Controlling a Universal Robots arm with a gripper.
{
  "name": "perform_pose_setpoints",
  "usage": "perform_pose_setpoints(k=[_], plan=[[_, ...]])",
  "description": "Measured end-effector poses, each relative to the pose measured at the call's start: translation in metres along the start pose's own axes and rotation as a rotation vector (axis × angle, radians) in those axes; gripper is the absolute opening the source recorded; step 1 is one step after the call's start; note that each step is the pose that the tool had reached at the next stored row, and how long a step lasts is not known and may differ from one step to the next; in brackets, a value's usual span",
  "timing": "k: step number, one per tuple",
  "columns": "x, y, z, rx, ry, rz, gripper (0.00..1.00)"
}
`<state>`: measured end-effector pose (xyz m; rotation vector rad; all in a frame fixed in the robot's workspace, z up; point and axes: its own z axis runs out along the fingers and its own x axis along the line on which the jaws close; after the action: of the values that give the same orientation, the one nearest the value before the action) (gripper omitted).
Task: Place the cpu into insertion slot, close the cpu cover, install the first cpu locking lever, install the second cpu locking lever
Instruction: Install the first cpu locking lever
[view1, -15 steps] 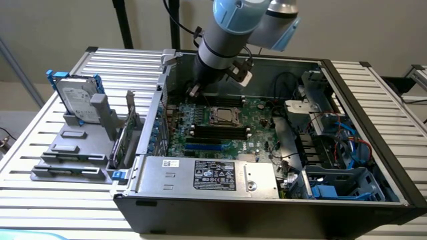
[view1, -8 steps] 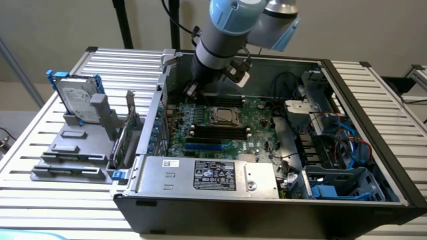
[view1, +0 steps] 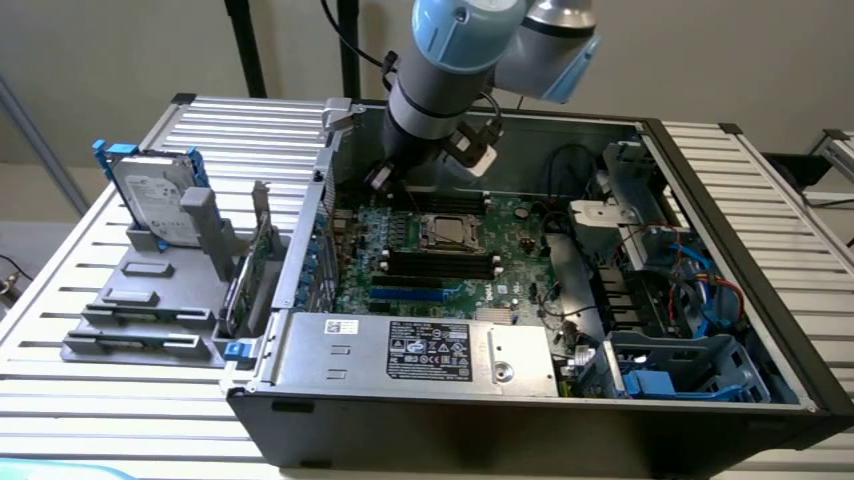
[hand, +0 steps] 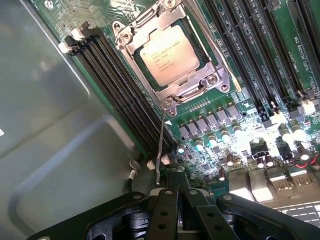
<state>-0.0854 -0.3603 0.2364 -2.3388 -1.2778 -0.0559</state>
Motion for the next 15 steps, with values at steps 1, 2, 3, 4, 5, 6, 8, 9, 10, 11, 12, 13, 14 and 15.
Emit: perform_pose_setpoints(k=[1, 2, 3, 4, 5, 6, 8, 9, 10, 11, 12, 13, 14, 15], plan=[[-0.0002, -0.0003, 0.0001, -0.0005, 0.0032, 0.006, 0.11], [-0.0004, -0.0006, 0.0001, -0.0009, 0.0059, 0.011, 0.11], [-0.0007, -0.001, 0.0002, -0.0014, 0.008, 0.015, 0.11], [-0.001, -0.0013, 0.0003, -0.0018, 0.0103, 0.02, 0.11], [-0.0012, -0.0017, 0.0004, -0.0023, 0.0125, 0.025, 0.11], [-0.0014, -0.0019, 0.0006, -0.0025, 0.0155, 0.029, 0.11], [-0.0016, -0.002, 0.0008, -0.0012, 0.0253, 0.038, 0.11], [-0.0017, -0.0021, 0.0009, 0.0008, 0.0319, 0.042, 0.11], [-0.0017, -0.002, 0.001, 0.0031, 0.0385, 0.045, 0.11], [-0.0017, -0.0021, 0.0012, 0.0049, 0.0442, 0.048, 0.11], [-0.0016, -0.002, 0.0012, 0.0057, 0.0484, 0.051, 0.11], [-0.0014, -0.0021, 0.0013, 0.0063, 0.052, 0.054, 0.11], [-0.0013, -0.002, 0.0014, 0.0066, 0.0548, 0.057, 0.11], [-0.0009, -0.0016, 0.0014, 0.0064, 0.0566, 0.059, 0.11]])
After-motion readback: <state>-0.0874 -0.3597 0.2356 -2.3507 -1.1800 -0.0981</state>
